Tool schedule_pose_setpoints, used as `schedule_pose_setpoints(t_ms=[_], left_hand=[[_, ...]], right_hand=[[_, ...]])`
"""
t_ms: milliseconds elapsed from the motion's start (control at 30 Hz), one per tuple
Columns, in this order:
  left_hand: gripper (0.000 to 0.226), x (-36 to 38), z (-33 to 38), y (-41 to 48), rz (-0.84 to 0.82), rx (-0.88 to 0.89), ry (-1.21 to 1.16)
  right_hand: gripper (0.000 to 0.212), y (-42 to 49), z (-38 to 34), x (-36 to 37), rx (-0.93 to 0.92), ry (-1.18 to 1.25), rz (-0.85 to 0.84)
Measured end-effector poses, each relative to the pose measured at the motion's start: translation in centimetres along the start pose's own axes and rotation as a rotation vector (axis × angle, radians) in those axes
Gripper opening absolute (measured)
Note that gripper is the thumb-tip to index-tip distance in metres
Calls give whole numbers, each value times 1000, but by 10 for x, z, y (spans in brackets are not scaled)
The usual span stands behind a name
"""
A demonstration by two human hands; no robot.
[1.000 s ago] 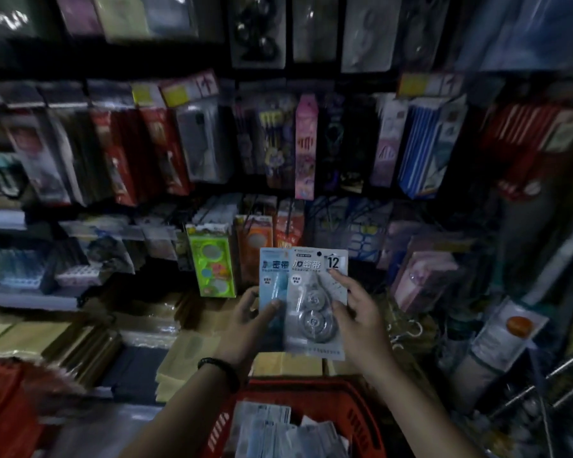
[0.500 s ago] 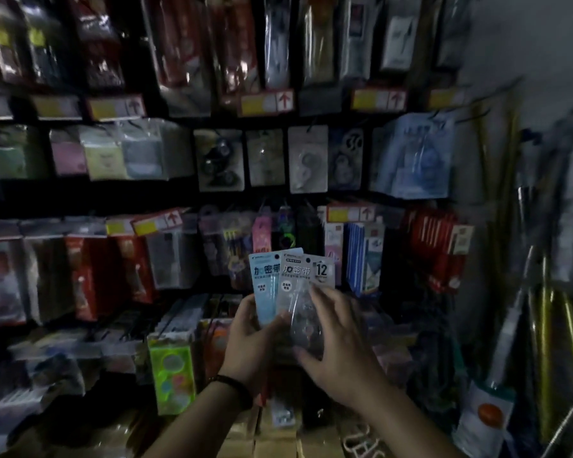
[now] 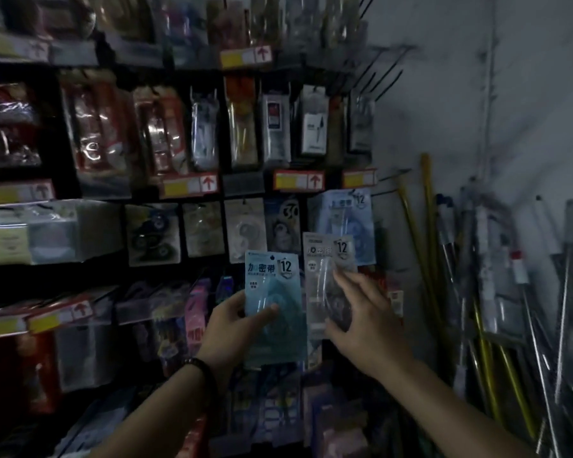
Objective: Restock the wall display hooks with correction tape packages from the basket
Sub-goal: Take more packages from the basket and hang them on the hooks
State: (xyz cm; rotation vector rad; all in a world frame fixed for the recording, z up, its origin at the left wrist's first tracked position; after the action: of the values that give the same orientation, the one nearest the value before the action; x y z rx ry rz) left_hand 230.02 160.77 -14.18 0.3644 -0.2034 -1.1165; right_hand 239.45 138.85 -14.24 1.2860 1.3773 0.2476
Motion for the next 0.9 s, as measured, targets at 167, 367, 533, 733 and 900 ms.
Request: schedule_pose_setpoints(t_ms=[167,367,533,733,900], left_hand=[[24,12,26,32,16,53,98],[26,24,43,52,23,82,131],[23,30,45,65,30,96,173],[23,38,41,71,12,100,178],[23,39,38,71,4,86,165]], right_hand=[[91,45,47,-16,89,-96,37],[87,92,68,-26,49,-143,64],[87,115,75,-26,73,-128,83],[89,125,80,-23,72,-163,32],[92,128,80,-21,45,-202,47]])
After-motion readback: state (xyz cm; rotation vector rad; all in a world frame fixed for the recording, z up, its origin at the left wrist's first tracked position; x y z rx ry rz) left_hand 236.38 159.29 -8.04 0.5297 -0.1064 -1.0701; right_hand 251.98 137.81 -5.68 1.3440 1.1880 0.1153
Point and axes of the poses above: each hand's wrist, its own y-axis towards the middle knuckle, its own x-axis out of the palm, z = x × y, the point moved 3 cm from there along y, towards the middle knuckle, and after that the axes turned 1 degree about -z, right-handed, at the moved point
